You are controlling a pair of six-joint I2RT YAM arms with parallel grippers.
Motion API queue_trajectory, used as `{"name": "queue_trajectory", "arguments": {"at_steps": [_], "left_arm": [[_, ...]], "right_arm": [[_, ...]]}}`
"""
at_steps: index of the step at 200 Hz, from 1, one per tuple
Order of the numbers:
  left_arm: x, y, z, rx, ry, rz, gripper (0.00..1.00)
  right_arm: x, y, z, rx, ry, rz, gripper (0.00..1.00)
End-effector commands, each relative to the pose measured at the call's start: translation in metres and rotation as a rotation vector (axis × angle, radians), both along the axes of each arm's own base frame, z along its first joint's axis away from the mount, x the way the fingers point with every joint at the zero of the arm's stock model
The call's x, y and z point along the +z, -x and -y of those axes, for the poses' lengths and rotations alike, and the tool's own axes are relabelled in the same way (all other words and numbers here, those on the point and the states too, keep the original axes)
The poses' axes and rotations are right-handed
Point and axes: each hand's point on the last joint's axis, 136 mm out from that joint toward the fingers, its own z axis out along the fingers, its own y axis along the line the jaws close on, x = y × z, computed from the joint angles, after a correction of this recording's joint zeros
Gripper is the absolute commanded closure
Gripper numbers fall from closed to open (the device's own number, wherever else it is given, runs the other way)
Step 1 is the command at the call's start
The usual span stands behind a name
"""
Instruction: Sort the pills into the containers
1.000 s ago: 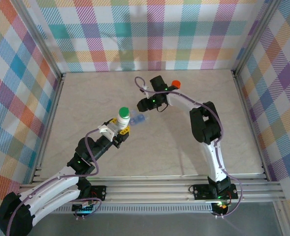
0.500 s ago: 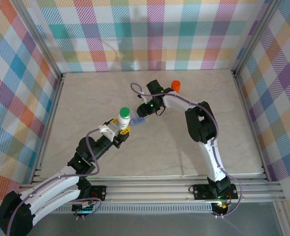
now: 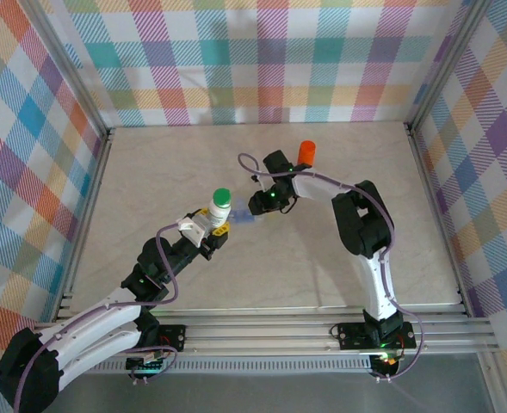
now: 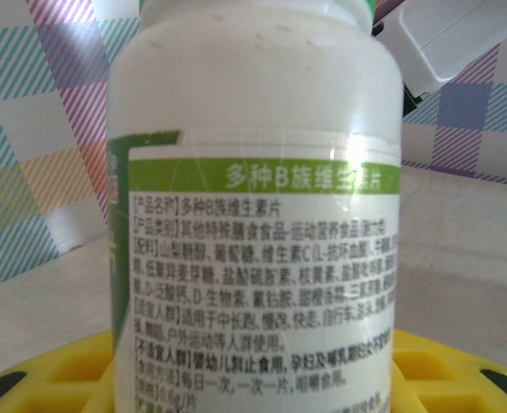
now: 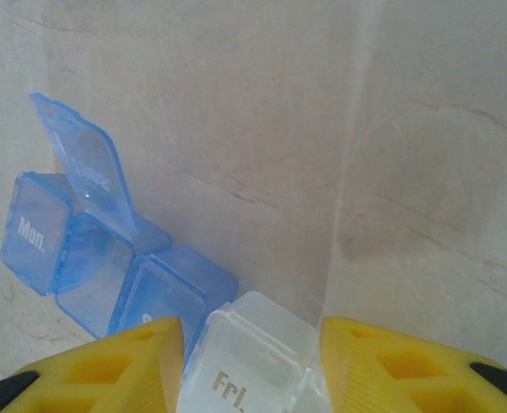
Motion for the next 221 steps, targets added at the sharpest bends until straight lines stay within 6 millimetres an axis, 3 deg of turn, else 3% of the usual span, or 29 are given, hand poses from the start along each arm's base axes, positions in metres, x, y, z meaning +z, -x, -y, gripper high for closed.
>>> {"name": "queue_trajectory", "arguments": {"at_steps": [1, 26, 55, 132, 176, 201, 221], "left_arm": [[0.011, 0.001, 0.002, -0.009, 0.034, 0.012, 1.0], [0.011, 0.001, 0.002, -0.009, 0.035, 0.009, 1.0], [0.01, 0.0, 0.002, -0.007, 0.036, 0.002, 1.0], [-0.006, -0.006, 0.014, -0.036, 0.013, -0.043, 1.0], [-0.023, -0.011, 0.027, -0.076, -0.015, -0.093, 1.0], [-0.037, -0.014, 0.037, -0.114, -0.062, -0.139, 1.0], [-0.052, -0.02, 0.041, -0.114, -0.099, -0.197, 1.0]], "right_arm": [[0.002, 0.012, 0.004, -0.038, 0.002, -0.039, 0.56], [-0.002, 0.018, 0.009, -0.06, 0.028, -0.058, 0.6], [-0.004, 0.01, 0.035, -0.235, 0.088, -0.006, 0.61], [0.007, 0.01, 0.08, -0.739, -0.105, 0.0, 0.63], [0.001, 0.005, 0.085, -0.917, -0.191, -0.03, 0.64], [0.011, -0.002, 0.078, -0.907, -0.234, -0.019, 0.64], [0.019, -0.002, 0.077, -0.874, -0.227, 0.0, 0.59]]}}
